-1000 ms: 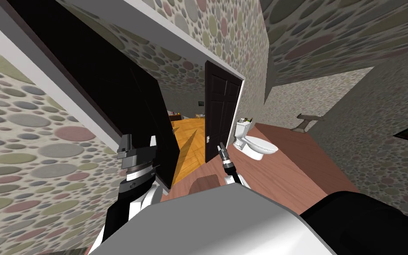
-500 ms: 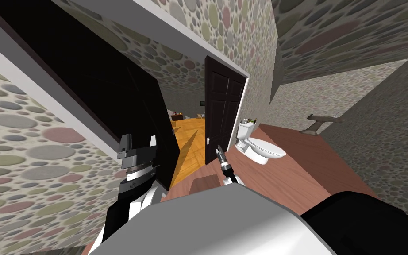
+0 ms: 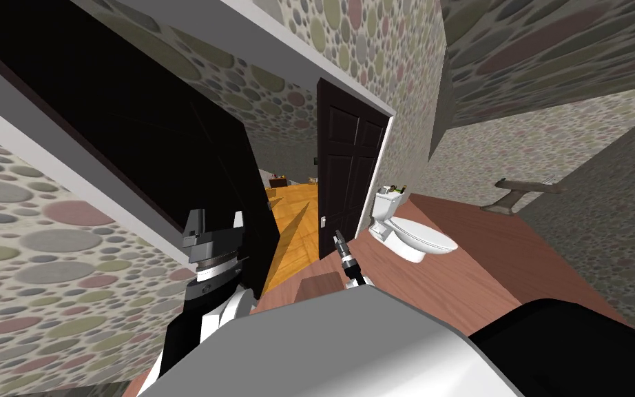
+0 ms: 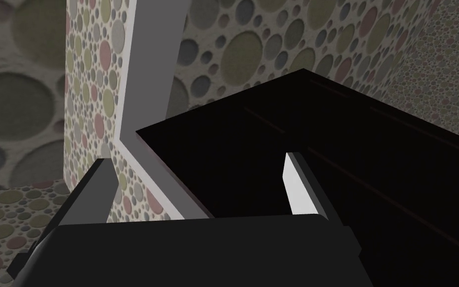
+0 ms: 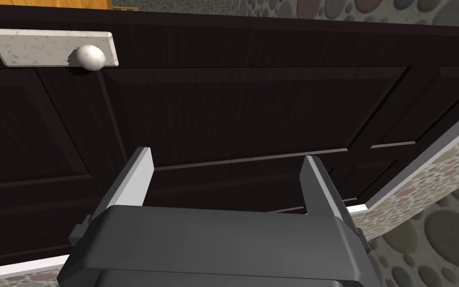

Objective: Push the door open

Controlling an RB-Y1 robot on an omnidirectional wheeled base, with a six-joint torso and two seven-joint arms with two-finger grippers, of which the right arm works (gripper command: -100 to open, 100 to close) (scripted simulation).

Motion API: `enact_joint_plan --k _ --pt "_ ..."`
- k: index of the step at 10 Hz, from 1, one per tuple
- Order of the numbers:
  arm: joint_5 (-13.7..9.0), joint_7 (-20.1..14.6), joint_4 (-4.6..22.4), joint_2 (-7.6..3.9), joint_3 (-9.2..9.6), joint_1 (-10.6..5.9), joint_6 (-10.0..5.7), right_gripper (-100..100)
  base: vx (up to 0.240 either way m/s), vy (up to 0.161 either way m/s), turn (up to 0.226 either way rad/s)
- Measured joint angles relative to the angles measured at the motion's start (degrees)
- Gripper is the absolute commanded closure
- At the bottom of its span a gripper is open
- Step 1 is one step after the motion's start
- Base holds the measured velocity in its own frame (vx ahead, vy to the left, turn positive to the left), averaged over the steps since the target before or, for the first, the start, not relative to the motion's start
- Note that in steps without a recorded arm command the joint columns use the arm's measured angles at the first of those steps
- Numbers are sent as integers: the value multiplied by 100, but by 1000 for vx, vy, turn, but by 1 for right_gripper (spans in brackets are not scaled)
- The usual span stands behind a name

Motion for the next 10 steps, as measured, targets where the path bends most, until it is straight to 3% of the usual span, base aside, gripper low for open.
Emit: enact_joint_plan --k 4,10 --pt "3 27 424 27 94 -102 -54 -100 53 -57 55" --pt "-16 48 1392 49 237 -393 -215 -100 82 -94 75"
